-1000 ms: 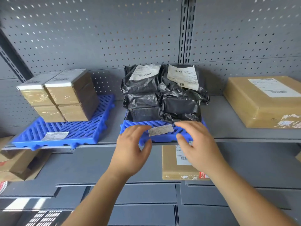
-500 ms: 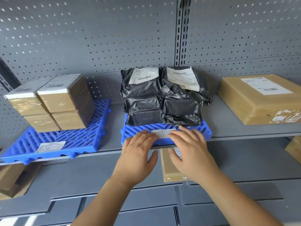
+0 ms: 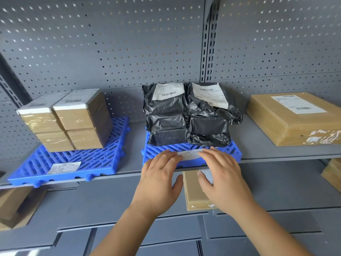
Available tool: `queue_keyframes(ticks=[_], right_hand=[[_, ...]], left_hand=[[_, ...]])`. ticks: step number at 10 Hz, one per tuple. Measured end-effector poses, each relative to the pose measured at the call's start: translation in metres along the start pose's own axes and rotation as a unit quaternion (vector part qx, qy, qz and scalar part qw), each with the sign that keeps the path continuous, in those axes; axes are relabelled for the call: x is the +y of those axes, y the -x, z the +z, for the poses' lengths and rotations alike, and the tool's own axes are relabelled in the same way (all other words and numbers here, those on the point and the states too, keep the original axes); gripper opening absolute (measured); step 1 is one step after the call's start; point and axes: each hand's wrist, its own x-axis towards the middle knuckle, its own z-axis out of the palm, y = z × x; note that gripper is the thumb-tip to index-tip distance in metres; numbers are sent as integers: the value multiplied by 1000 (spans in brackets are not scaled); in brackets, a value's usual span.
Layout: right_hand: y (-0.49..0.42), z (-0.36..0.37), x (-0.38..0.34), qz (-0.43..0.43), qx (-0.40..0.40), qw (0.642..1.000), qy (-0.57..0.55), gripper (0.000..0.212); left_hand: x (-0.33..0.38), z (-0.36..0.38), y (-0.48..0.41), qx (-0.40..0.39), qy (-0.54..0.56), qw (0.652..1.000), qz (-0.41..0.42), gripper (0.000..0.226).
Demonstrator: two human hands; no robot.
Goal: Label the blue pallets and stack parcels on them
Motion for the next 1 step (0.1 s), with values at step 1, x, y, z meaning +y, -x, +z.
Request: queue_keyframes(ticks=[1], right_hand=[[1,-7,-6,14,21,1000,-11,48]], left_hand=[[1,-4,6,11,-1,1000,3,49]])
